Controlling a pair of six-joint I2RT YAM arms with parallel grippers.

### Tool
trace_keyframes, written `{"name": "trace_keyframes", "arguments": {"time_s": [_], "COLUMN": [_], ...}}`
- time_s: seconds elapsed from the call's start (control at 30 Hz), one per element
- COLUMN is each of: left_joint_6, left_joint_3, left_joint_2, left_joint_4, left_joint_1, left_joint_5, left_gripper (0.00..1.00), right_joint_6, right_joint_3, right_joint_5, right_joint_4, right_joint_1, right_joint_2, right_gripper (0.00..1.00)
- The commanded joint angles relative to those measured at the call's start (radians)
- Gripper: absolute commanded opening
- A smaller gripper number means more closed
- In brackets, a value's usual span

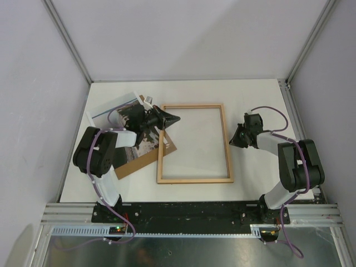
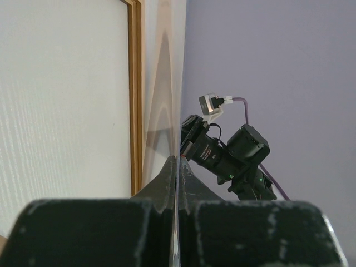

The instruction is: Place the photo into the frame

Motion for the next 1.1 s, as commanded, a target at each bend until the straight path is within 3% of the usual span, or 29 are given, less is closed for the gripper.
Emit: {"name": "trace_keyframes", "arguments": {"time_s": [0.0, 1.07], "left_joint_6": [-0.020, -0.030], "left_joint_3": [0.005, -0.052], "left_joint_2": [0.000, 0.024], "left_joint_4": [0.079, 0.137], "left_joint_1": [0.006, 0.006], "left_joint_5": [-0.005, -0.004], "left_gripper": [0.00, 0.00], "right_joint_6": [-0.022, -0.028], "right_joint_3": [0.032, 0.046], "right_joint_5": [0.025, 0.039], "right_joint_4": [0.004, -0.006], "right_joint_1": [0.010, 0.025], "right_joint_2": [0.011, 0.029], "right_gripper": [0.10, 0.10]}}
